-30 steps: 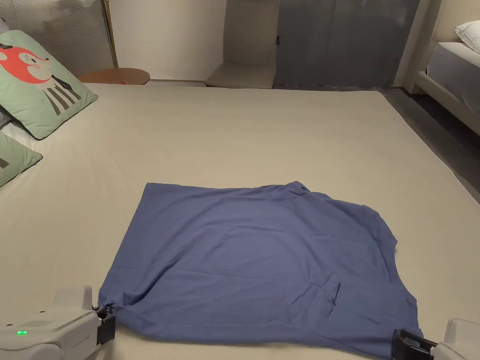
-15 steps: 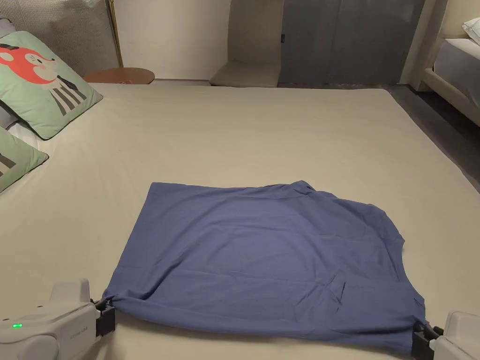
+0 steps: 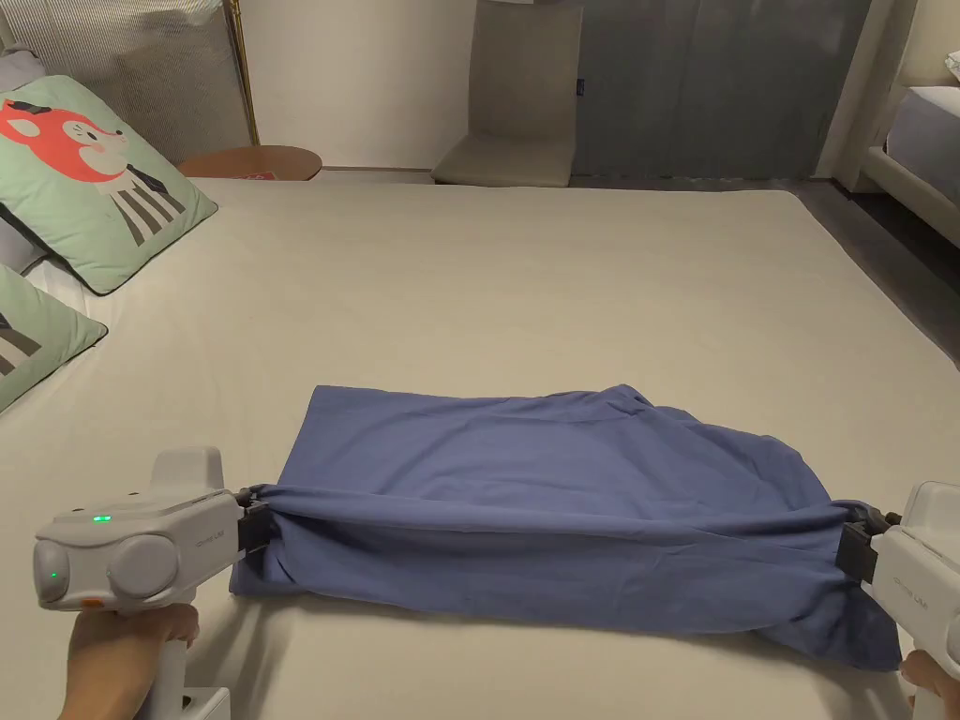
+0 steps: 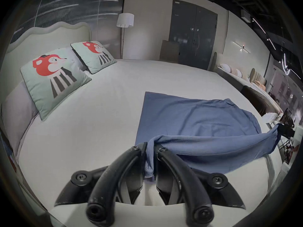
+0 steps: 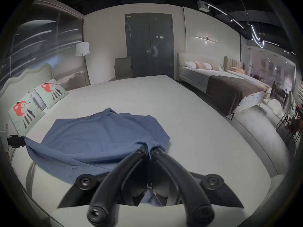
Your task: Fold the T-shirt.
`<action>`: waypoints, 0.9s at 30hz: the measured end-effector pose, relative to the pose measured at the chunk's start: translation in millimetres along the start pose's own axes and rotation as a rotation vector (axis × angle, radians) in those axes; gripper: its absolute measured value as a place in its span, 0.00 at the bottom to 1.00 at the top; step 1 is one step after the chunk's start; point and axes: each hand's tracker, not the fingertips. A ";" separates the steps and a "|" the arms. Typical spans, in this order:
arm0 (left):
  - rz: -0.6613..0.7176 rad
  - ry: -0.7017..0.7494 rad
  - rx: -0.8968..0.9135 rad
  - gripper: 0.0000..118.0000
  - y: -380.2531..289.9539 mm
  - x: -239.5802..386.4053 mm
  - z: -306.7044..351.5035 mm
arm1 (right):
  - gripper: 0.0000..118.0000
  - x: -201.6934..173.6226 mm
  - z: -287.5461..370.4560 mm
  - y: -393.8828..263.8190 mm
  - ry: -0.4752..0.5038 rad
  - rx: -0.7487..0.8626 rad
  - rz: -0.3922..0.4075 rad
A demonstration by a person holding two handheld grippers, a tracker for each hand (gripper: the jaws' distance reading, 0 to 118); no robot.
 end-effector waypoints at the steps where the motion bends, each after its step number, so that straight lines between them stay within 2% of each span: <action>1: -0.003 0.001 -0.005 0.04 3.7 1.4 -9.3 | 0.01 1.6 -14.0 2.8 -0.006 -0.010 0.003; 8: -0.056 0.040 -0.118 0.04 13.1 6.7 -83.1 | 0.01 -10.4 -81.5 7.2 -0.064 -0.139 0.038; 12: -0.096 0.063 -0.178 0.04 10.8 8.9 -119.4 | 0.01 -6.6 -122.5 -7.5 -0.084 -0.233 0.022; 17: -0.136 0.100 -0.218 0.04 1.0 13.2 -134.1 | 0.01 -12.0 -131.0 -19.0 -0.087 -0.302 0.054; 21: -0.157 0.107 -0.215 0.05 3.8 16.6 -130.0 | 0.02 -12.0 -125.5 -15.4 -0.090 -0.293 0.050; 22: -0.138 0.094 -0.215 0.12 7.2 17.5 -122.6 | 0.03 -11.5 -121.0 -11.3 -0.083 -0.291 0.044; 23: -0.117 0.083 -0.217 0.25 10.5 18.0 -118.8 | 0.08 -11.1 -113.7 -7.1 -0.072 -0.275 0.036; 24: -0.089 0.067 -0.207 0.48 14.6 18.9 -112.5 | 0.20 -11.4 -105.4 -2.2 -0.065 -0.251 0.027; 25: -0.064 0.051 -0.180 0.74 18.1 21.1 -103.7 | 0.48 -14.5 -94.1 5.6 -0.062 -0.213 0.023; 26: -0.063 0.042 -0.149 0.88 21.3 22.5 -96.1 | 0.67 -15.3 -84.2 11.2 -0.049 -0.180 0.027; 27: -0.059 0.039 -0.096 0.94 25.6 27.3 -83.5 | 0.82 -16.4 -72.5 17.7 -0.038 -0.148 0.028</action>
